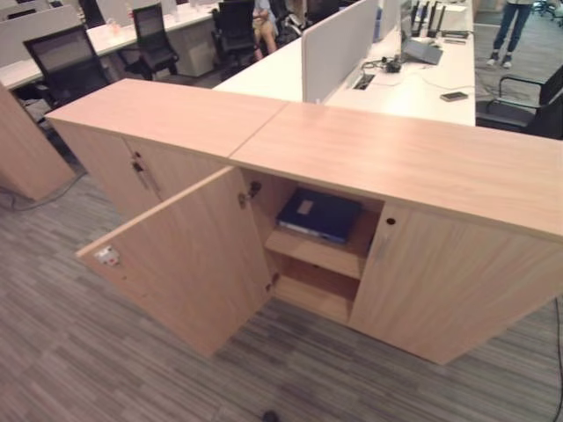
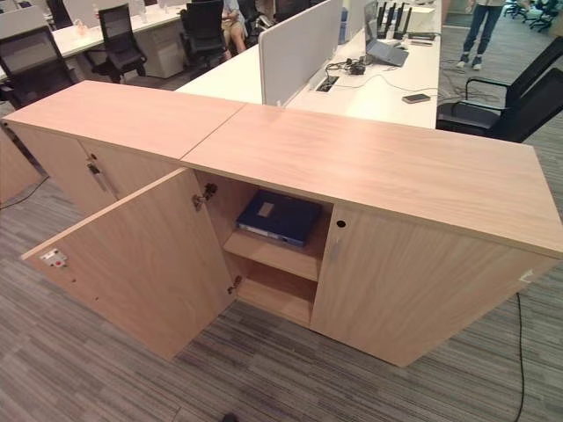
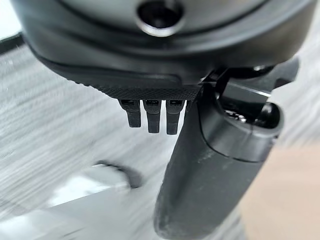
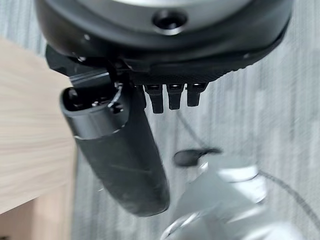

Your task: Put the empty folder in the office cabinet

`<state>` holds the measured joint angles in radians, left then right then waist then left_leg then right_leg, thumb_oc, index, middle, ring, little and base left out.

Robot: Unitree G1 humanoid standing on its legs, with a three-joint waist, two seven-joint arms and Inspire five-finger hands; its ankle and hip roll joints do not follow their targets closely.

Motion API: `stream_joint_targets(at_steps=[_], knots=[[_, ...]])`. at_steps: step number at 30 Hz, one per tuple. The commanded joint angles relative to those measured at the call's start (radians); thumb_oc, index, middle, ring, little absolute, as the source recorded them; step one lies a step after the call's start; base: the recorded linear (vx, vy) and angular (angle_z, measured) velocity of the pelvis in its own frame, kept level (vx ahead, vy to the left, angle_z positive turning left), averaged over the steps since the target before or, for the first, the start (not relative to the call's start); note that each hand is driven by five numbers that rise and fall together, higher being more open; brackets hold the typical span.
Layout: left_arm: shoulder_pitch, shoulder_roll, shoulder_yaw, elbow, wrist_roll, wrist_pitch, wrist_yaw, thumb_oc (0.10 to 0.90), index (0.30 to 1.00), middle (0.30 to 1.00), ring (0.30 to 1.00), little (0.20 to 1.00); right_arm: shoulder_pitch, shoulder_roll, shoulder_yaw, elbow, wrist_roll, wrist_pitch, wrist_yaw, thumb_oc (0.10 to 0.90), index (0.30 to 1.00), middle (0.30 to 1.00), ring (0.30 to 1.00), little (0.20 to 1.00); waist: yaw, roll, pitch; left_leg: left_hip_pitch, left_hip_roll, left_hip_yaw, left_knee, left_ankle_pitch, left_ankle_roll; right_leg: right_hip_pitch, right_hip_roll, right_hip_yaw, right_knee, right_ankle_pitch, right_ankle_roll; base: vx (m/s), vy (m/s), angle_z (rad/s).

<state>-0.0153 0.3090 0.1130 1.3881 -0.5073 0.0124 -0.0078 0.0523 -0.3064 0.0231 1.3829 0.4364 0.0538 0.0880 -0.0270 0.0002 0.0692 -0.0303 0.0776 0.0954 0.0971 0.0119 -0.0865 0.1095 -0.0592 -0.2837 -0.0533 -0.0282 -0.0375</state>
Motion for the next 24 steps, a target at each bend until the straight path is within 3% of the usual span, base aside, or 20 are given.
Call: stream_joint_targets(at_steps=[1, 2, 4, 7, 15, 24], knots=[[-0.045, 0.133, 0.058, -0.030, -0.036, -0.051, 0.021, 0.800, 0.900, 0.900, 0.900, 0.900, -0.008, -0.011, -0.029, 0.026, 0.033, 0.001, 0.012, 0.800, 0.900, 0.900, 0.900, 0.900, 0.007, 0.022, -0.044, 0.032, 0.005, -0.019, -0.103, 0.004, 0.009, -0.064, 0.021, 0.101, 0.056, -0.058, 0.090, 0.07, 0.093, 0.51], [-0.078, 0.187, 0.067, -0.080, -0.037, -0.058, 0.036, 0.800, 0.900, 0.900, 0.900, 0.900, 0.000, -0.016, -0.031, 0.020, 0.031, -0.002, 0.015, 0.800, 0.900, 0.900, 0.900, 0.900, 0.007, 0.031, -0.054, 0.053, 0.001, -0.023, -0.143, 0.021, 0.003, -0.052, 0.017, 0.089, 0.045, -0.055, 0.095, 0.05, 0.075, 0.29], [-0.091, 0.203, 0.063, -0.110, -0.033, -0.060, 0.041, 0.800, 0.900, 0.900, 0.900, 0.900, 0.004, -0.013, -0.031, 0.016, 0.029, -0.003, 0.017, 0.800, 0.900, 0.900, 0.900, 0.900, 0.006, 0.033, -0.056, 0.062, 0.000, -0.026, -0.160, 0.028, 0.001, -0.046, 0.016, 0.085, 0.040, -0.054, 0.097, 0.02, 0.057, 0.16], [-0.137, 0.288, 0.068, -0.282, -0.020, -0.085, 0.089, 0.800, 0.900, 0.900, 0.900, 0.900, 0.020, -0.004, -0.026, 0.002, 0.028, -0.005, 0.022, 0.800, 0.900, 0.900, 0.900, 0.900, 0.006, 0.037, -0.067, 0.074, -0.008, -0.034, -0.184, 0.030, 0.003, -0.038, 0.009, 0.083, 0.024, -0.040, 0.109, 0.00, 0.069, 0.19], [-0.265, 0.421, 0.057, -0.360, 0.010, -0.110, 0.130, 0.800, 0.900, 0.900, 0.900, 0.900, 0.035, 0.010, -0.012, -0.008, 0.042, -0.005, 0.042, 0.800, 0.900, 0.900, 0.900, 0.900, -0.016, 0.037, -0.086, 0.100, -0.021, -0.016, -0.184, 0.002, 0.012, -0.021, -0.002, 0.104, 0.009, -0.025, 0.128, 0.01, 0.035, -0.02], [-0.382, 0.458, -0.035, -0.449, 0.066, -0.102, 0.121, 0.800, 0.900, 0.900, 0.900, 0.900, 0.039, 0.004, -0.014, -0.008, 0.042, -0.001, 0.048, 0.800, 0.900, 0.900, 0.900, 0.900, -0.035, 0.036, -0.100, 0.117, -0.030, -0.002, -0.184, -0.014, 0.018, -0.011, -0.008, 0.122, -0.005, -0.013, 0.141, 0.01, 0.018, -0.10]])
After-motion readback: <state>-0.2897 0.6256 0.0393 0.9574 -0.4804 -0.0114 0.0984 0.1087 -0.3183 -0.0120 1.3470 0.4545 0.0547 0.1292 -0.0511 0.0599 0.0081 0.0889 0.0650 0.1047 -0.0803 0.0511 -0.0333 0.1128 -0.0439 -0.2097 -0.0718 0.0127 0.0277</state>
